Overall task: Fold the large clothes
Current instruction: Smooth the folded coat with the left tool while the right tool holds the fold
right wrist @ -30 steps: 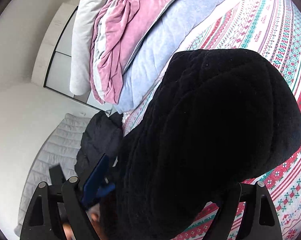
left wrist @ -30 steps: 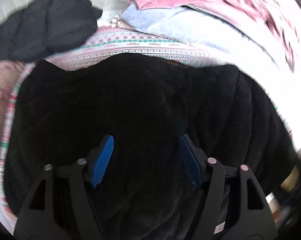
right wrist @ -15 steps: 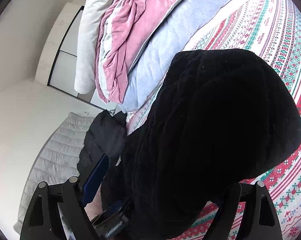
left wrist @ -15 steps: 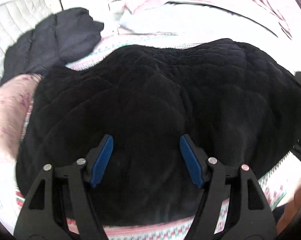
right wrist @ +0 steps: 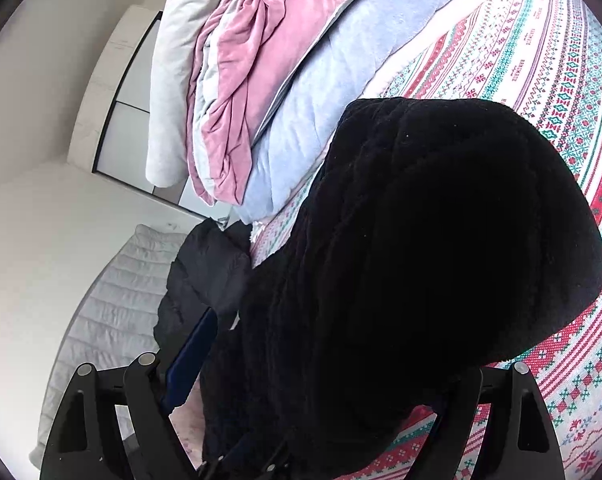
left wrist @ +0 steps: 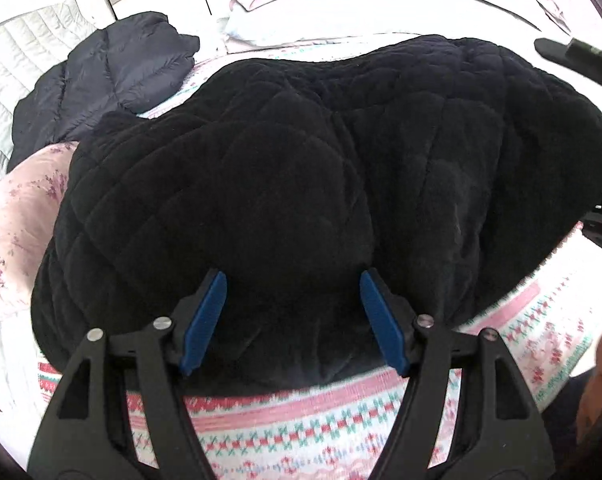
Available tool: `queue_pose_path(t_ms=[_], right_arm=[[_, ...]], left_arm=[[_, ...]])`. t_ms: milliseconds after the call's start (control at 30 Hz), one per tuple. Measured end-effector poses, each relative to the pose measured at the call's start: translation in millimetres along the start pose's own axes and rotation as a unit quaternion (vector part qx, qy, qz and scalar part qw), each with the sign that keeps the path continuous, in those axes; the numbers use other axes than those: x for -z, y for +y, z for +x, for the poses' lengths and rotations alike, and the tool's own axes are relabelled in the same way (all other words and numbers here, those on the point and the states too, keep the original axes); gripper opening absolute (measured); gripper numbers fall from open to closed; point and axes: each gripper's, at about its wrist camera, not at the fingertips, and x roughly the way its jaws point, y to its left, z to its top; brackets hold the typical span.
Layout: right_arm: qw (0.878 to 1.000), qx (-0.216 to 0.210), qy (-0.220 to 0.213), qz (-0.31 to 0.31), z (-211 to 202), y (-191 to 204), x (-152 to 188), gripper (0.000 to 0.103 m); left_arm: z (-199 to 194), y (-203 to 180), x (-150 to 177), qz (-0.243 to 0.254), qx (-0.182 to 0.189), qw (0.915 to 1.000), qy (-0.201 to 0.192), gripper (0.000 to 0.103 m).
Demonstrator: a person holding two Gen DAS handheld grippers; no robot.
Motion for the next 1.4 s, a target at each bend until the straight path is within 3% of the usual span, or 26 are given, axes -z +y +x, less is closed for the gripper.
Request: queue_pose_path(t_ms=[133,300,367,467,567,667,800,1033,1167,1333,1400], right_arm=[[1.000,-0.004,0.001,0.001,-1.2,0.7,-0.7,0.088],[1.000,0.004,-0.002,0.003,0.5,1.9,3.5,0.088],[1.000,-0.001,-0.002,0.003,-0.7,3.0,3.1,0.088],[1.000,-0.008,0.002,0.006,-2.4,2.7,1.8,0.088],[1.000,-0.013,0.006,0.020,-2.7,-2.0,1.1,0.088],[1.000,-0.016,0.004,0.027,-2.6,-2.0,1.6,0.088],[1.000,-0.010,-0.002,0.024,-1.6,2.4,4.0,0.088],[0.999,-0.022,0.009,0.047,-2.2,-4.2,0.3,0.088],[0.998,-0.027,0.014,0.049,-3.8,-4.3,-0.5,0.088],[0.999,-0.025,0.011,0.040,-3.4,-1.0,0.3,0.088],[0.999,-0.026,0.009,0.033,-2.9,1.9,0.9,0.088]], left_arm=[[-17.7,-1.7,16.7,0.010,0.021,0.9997,-0.006,0.071],[11.6,-19.5,33.1,0.037,0.027,0.9979,0.046,0.072],[3.5,-17.8,30.1,0.034,0.032,0.9980,0.041,0.072],[-21.3,-5.6,20.5,0.014,0.073,0.9971,0.018,0.072],[-44.9,13.5,6.9,-0.008,0.085,0.9962,-0.016,0.072],[-48.0,31.8,-22.1,-0.038,0.078,0.9960,-0.020,0.072],[-21.4,39.8,-72.3,-0.044,0.042,0.9981,-0.009,0.072],[49.9,34.9,-145.2,-0.080,0.001,0.9942,0.072,0.072],[88.9,47.2,-158.6,-0.143,0.020,0.9818,0.123,0.072],[113.9,26.7,-163.0,-0.107,0.013,0.9863,0.124,0.076],[129.1,33.8,-170.5,-0.121,0.021,0.9840,0.129,0.080]])
